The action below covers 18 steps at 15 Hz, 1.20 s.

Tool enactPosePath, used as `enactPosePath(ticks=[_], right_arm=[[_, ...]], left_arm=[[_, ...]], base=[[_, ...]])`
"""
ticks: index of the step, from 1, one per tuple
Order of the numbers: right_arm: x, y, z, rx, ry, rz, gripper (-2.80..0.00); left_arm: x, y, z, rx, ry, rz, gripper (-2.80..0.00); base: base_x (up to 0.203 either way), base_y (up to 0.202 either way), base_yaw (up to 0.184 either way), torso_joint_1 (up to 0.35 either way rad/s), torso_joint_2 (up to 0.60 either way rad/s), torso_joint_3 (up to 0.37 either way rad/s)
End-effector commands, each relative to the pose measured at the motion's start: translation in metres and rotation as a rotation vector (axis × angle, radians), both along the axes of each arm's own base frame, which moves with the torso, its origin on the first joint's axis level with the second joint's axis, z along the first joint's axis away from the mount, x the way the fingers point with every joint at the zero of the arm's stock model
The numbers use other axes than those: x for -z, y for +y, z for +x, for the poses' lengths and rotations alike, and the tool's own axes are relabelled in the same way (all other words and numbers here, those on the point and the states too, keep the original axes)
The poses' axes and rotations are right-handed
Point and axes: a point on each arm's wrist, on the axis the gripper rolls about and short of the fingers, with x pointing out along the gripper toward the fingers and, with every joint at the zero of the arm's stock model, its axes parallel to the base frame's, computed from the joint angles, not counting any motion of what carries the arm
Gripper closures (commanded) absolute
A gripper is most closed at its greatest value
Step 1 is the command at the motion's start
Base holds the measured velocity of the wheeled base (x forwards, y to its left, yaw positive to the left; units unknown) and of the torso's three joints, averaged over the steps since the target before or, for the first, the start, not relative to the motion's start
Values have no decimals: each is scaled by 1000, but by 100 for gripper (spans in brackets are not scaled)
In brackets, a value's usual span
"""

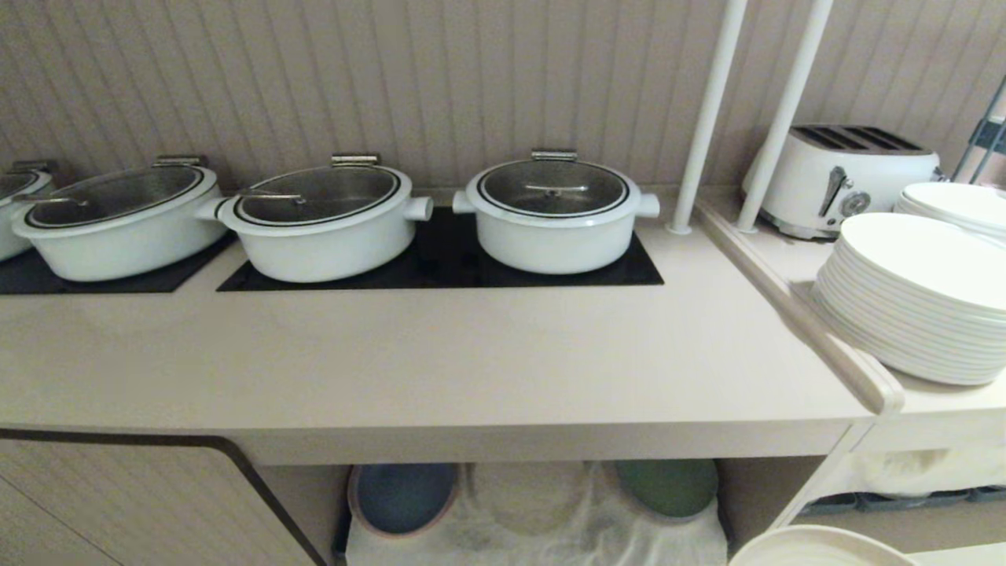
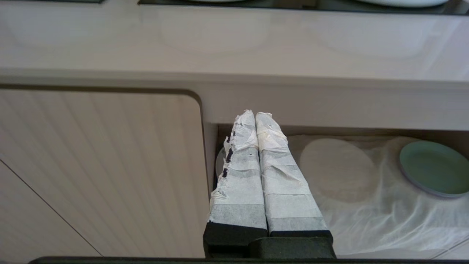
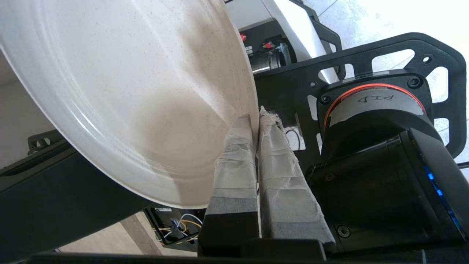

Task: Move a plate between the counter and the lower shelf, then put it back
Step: Put the plate in the cupboard

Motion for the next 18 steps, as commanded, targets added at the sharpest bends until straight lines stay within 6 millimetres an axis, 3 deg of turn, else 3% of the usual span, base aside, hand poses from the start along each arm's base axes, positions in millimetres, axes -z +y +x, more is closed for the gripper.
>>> enactPosePath(ticks=[1, 18], right_arm=[[1, 0, 0, 4, 12, 0, 0], [3, 1, 3, 11, 22, 0, 0]], left_arm=[[0, 0, 0, -1, -1, -1, 0], [0, 0, 0, -1, -1, -1, 0]], base=[[0, 0, 0, -163, 339, 178], [0, 0, 0, -212, 472, 254]])
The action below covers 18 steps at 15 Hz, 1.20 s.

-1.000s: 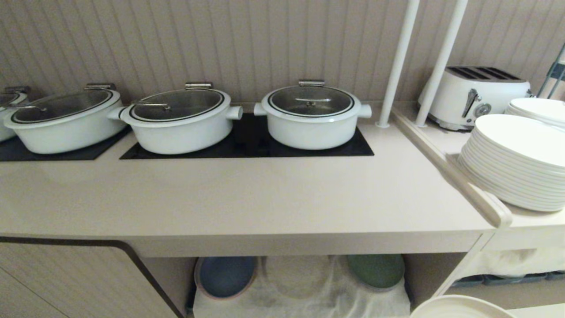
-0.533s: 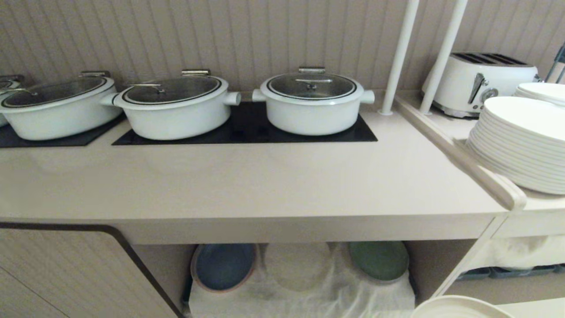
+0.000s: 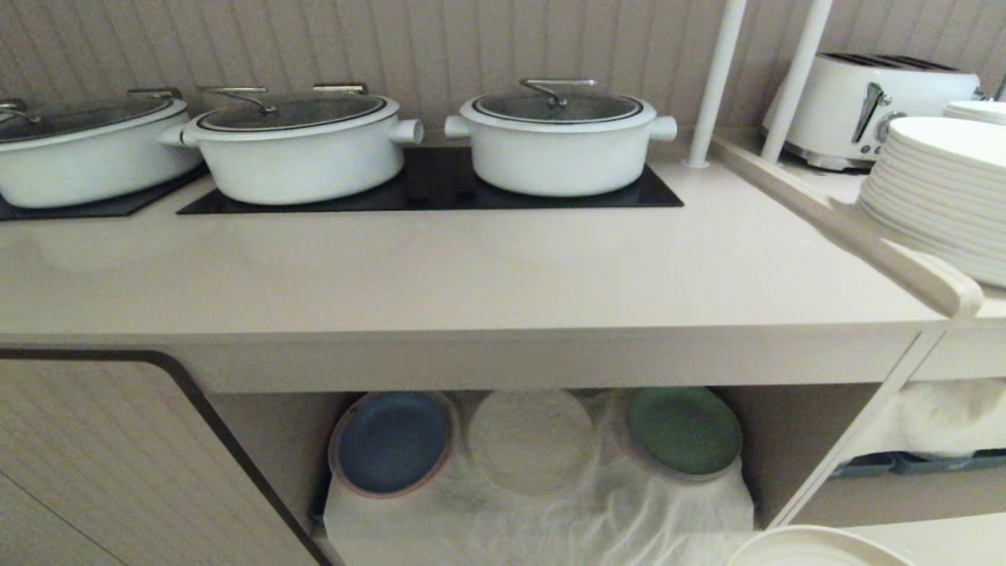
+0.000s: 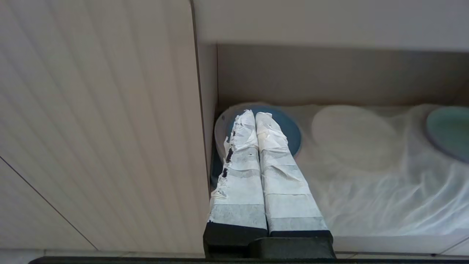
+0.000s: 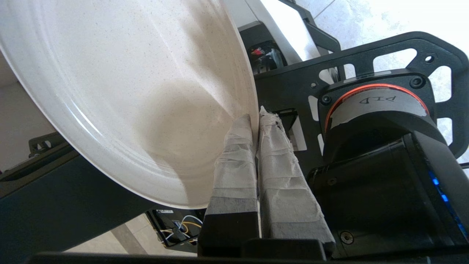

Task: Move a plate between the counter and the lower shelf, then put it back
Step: Put the plate in the cupboard

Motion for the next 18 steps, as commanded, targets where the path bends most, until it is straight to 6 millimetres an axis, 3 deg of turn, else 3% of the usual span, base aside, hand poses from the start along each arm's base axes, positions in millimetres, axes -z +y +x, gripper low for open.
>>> enactPosePath(ticks=[1, 18], right_arm=[[2, 0, -1, 3, 14, -2, 0], [4, 0, -1, 4, 15, 0, 0]], left_arm=[[0, 0, 0, 0, -1, -1, 0], [0, 0, 0, 0, -1, -1, 0]], base=[[0, 0, 0, -223, 503, 283], [0, 0, 0, -174, 471, 295]])
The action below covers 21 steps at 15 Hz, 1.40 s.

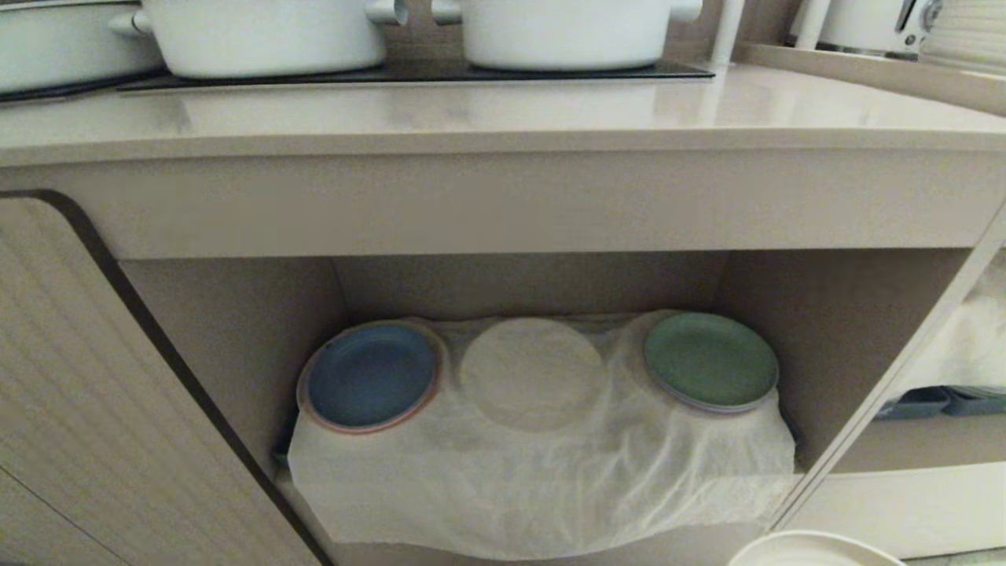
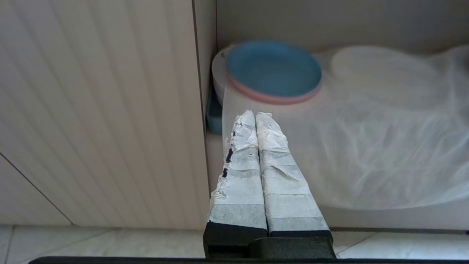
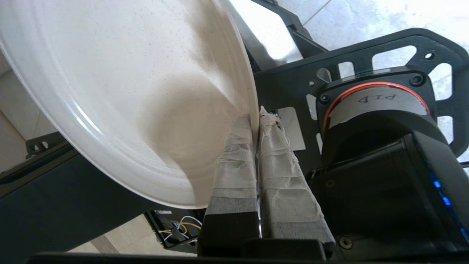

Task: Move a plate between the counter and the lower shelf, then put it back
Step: Put the plate in the cupboard

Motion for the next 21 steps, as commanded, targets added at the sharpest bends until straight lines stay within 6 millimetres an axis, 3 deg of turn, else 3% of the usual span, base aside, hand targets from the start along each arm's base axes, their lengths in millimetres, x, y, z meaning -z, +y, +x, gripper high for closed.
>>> enactPosePath(ticks=[1, 21], right_arm=[[0, 0, 0, 1, 5, 1, 0], [-2, 3, 8, -22, -44, 2, 0]], left_arm=[[0, 0, 0, 0, -1, -1, 0], [0, 0, 0, 0, -1, -1, 0]], base=[[0, 0, 0, -85, 314, 235], [0, 0, 0, -4, 20, 15]])
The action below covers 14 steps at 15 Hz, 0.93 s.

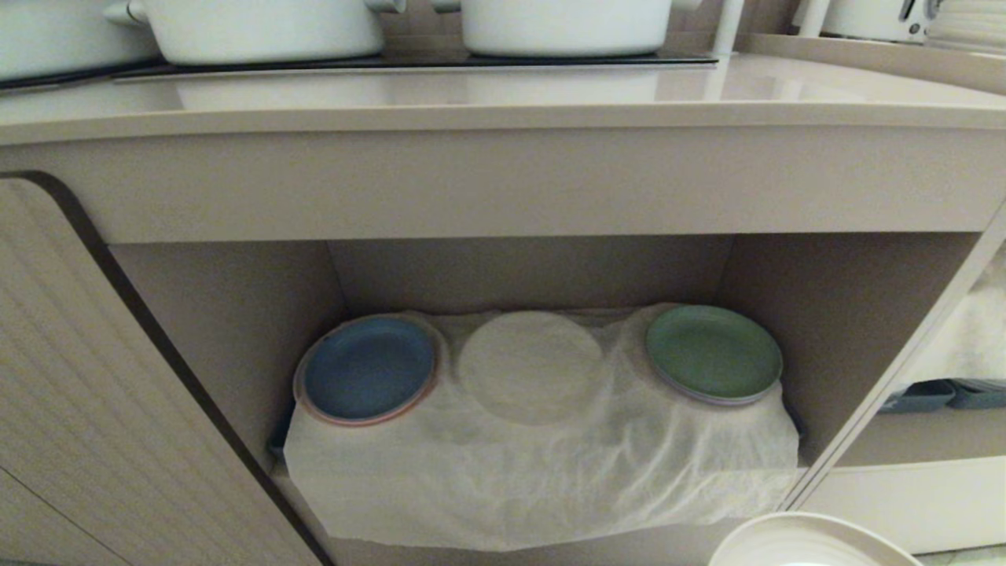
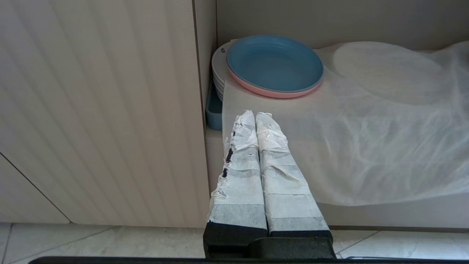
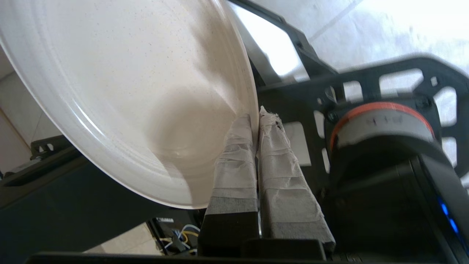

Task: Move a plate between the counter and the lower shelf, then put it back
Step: Put the plate in the cupboard

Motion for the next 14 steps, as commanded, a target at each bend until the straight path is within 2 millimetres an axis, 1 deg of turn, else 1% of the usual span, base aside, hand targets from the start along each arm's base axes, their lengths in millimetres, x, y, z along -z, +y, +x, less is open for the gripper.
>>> enactPosePath(ticks=[1, 6, 8, 14], right_arm=[[0, 1, 3, -5, -6, 2, 0], [0, 5, 13, -10, -4, -1, 0], [1, 6, 15, -45, -23, -8, 0], [1, 14, 38, -46, -23, -8, 0]], left_arm=[[0, 0, 0, 0, -1, -1, 0], [0, 0, 0, 0, -1, -1, 0], [0, 0, 0, 0, -1, -1, 0], [0, 0, 0, 0, -1, -1, 0]], base=[[0, 0, 0, 0, 0, 0], [0, 0, 0, 0, 0, 0], [0, 0, 0, 0, 0, 0], [0, 0, 0, 0, 0, 0]])
